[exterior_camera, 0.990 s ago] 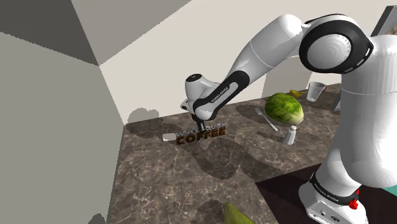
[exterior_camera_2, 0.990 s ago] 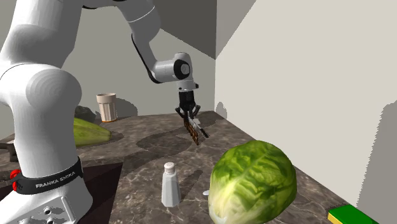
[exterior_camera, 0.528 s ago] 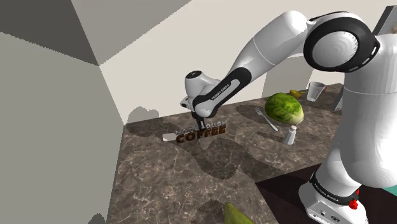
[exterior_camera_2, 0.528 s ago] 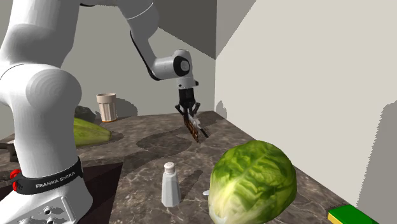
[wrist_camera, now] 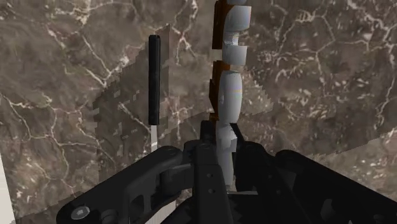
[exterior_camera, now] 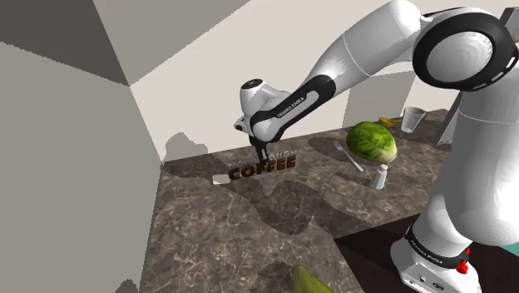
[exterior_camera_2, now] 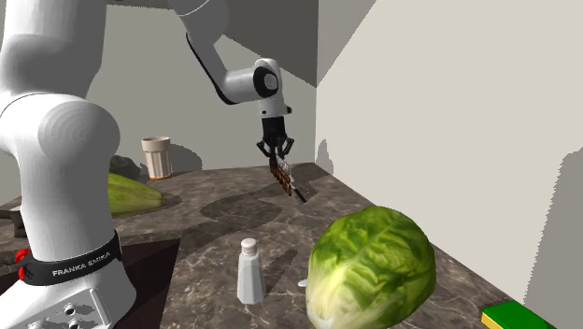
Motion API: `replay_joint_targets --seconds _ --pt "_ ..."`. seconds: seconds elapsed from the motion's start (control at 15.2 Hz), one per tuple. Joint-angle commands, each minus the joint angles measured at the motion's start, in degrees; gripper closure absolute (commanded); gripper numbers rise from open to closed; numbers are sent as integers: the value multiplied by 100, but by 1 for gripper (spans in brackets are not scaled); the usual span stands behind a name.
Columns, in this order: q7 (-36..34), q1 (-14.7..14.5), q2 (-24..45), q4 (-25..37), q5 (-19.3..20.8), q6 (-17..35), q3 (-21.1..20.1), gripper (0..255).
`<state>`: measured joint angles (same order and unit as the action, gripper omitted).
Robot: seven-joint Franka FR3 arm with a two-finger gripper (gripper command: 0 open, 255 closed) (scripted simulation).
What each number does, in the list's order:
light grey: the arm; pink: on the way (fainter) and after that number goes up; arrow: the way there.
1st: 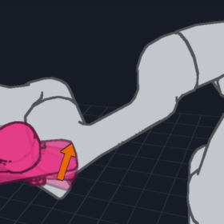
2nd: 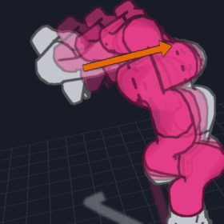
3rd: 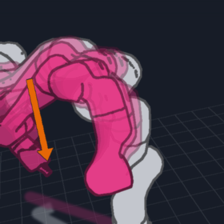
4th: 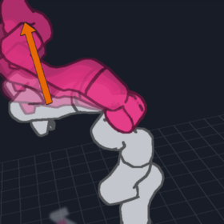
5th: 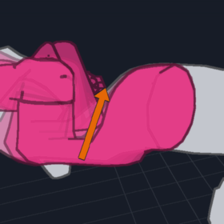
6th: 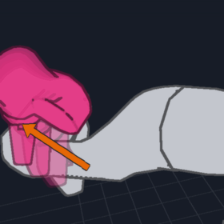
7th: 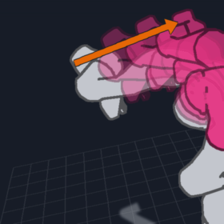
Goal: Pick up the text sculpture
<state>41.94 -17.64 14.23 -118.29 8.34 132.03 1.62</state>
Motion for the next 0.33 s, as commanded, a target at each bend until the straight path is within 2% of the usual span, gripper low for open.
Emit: replay_joint_targets --seconds 0.0,0.26 --pt "24 4 -96 28 -11 -124 -1 255" --pt "45 3 -192 79 -25 -270 -4 255"
